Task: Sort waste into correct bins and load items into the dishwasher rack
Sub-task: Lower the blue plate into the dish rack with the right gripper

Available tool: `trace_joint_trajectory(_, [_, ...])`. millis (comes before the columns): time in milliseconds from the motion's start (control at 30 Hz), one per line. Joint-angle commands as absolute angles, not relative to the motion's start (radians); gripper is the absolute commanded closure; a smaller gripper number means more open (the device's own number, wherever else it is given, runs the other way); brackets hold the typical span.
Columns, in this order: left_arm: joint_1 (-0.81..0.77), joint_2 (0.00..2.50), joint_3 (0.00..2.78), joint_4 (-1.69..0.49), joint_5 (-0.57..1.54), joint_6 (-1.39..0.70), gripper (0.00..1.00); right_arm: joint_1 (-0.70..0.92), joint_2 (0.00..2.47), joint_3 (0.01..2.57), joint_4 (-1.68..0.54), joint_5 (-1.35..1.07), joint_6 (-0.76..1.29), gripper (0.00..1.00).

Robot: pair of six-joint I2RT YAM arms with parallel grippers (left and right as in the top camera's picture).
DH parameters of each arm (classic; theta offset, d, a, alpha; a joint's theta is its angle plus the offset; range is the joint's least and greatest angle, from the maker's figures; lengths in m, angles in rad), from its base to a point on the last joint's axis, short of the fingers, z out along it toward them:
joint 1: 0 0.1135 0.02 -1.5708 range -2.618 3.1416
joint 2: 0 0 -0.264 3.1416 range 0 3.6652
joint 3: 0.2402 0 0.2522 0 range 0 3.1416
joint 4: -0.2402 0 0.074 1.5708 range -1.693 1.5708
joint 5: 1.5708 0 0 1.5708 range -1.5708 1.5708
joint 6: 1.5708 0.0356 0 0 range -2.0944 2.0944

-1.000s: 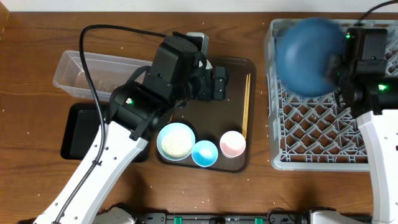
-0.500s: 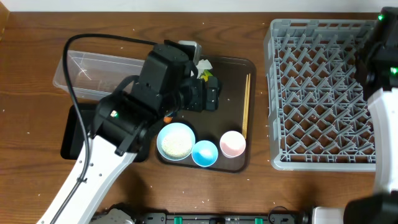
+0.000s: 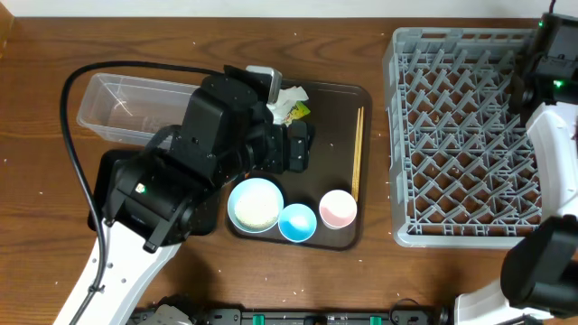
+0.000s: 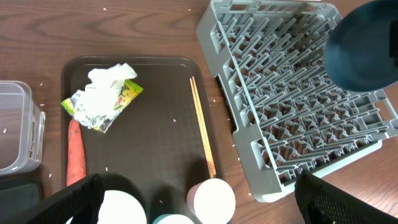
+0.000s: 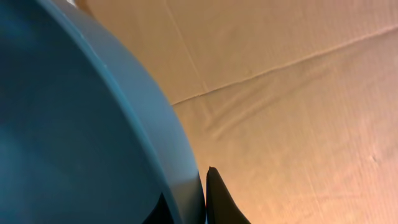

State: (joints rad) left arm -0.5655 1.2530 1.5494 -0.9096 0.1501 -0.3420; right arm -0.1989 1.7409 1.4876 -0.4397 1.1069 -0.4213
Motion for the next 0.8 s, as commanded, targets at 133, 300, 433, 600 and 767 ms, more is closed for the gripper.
trace_joint_trajectory(133, [-0.562,1.239,1.564,-0.931,0.142,-0.333,0.02,-0.205,1.826,1.503,-0.337,1.099,-0.655,0.99])
trace_joint_trajectory(300, [-0.562,1.239,1.564,-0.934,0.142,-0.333,0.02,-0.191,1.850,1.502,-0.342,1.089,-0.675,0.99])
trace_joint_trajectory(433, [-0.562,1.240,1.564,-0.934,0.142,-0.333,0.02,-0.167,1.850,1.502,-0.341,1.035,-0.706,0.99])
trace_joint_trajectory(600, [-0.562,1.240,1.564,-0.934,0.142,-0.333,0.02,-0.150,1.851,1.502,-0.296,0.986,-0.953,0.99])
trace_joint_trajectory(767, [-0.562,1.240,1.564,-0.934,0.142,-0.333,0.02,-0.154,1.850,1.502,-0.171,1.069,-1.157,0.99])
